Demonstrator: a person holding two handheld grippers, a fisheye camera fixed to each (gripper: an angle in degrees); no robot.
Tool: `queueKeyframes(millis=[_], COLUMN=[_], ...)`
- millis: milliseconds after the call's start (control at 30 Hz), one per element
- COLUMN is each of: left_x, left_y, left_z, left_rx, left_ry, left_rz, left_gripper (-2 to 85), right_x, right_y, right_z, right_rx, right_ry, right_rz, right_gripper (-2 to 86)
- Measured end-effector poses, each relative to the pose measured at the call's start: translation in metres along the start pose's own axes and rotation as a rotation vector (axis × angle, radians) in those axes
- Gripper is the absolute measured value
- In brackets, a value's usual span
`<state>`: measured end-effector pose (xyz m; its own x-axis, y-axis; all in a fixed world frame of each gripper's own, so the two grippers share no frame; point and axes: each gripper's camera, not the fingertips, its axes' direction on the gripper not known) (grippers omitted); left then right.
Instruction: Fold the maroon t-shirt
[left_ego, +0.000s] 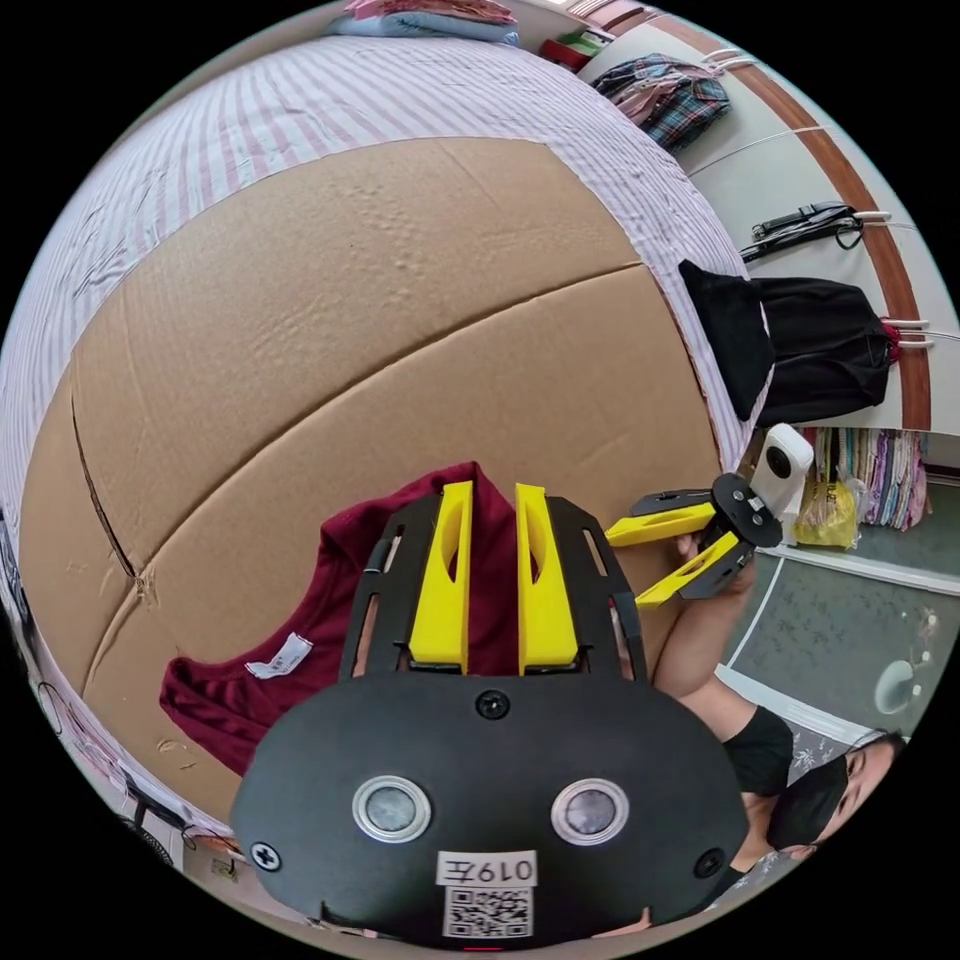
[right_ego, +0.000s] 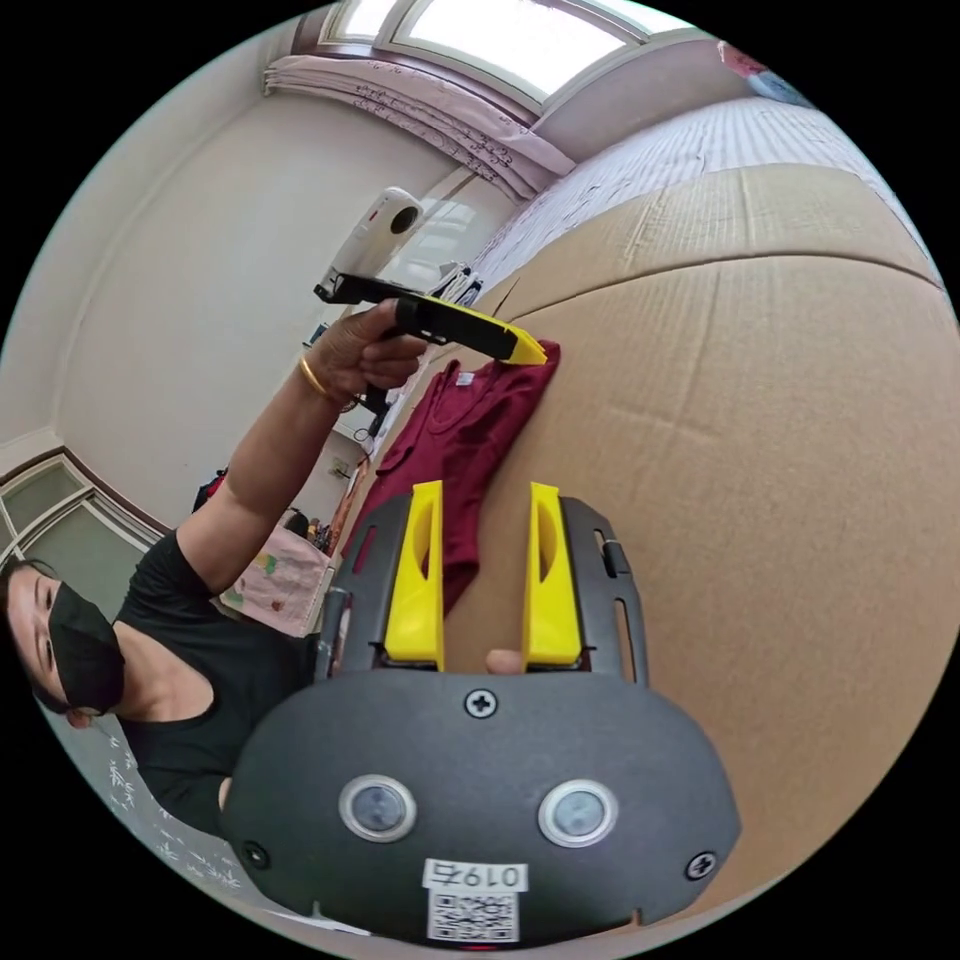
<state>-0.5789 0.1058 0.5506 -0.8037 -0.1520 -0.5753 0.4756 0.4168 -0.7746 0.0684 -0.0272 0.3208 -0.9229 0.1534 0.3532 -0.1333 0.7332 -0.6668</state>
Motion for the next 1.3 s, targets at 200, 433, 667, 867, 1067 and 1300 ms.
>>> queueKeyframes(millis=[200, 433, 667, 867, 1067, 1300], left_x=[-0.015, -0.062, -0.103, -0.123, -0.135, -0.136], left_y=[-0.006, 0.017, 0.043, 0.054, 0.057, 0.054], left_z=[-0.027, -0.064, -0.098, -0.113, -0.117, -0.117], left_rx=[0.013, 0.174, 0.289, 0.325, 0.327, 0.31], left_ry=[-0.015, 0.252, 0.389, 0.416, 0.409, 0.397], left_rz=[0.015, -0.001, 0.009, 0.006, -0.016, -0.007], left_gripper=[1.8, 1.2, 1.0, 1.0, 1.1, 1.0], right_x=[-0.03, -0.063, -0.099, -0.109, -0.112, -0.109], right_y=[-0.026, -0.048, -0.066, -0.079, -0.086, -0.098], right_z=[0.005, 0.011, 0.03, 0.047, 0.049, 0.048], right_rx=[-0.051, -0.117, -0.191, -0.257, -0.252, -0.177], right_ry=[0.006, 0.001, 0.044, 0.065, 0.056, 0.041], right_rz=[-0.029, -0.087, -0.172, -0.173, -0.159, -0.124], right_gripper=[10.6, 10.0, 10.2, 5.1, 2.7, 6.8])
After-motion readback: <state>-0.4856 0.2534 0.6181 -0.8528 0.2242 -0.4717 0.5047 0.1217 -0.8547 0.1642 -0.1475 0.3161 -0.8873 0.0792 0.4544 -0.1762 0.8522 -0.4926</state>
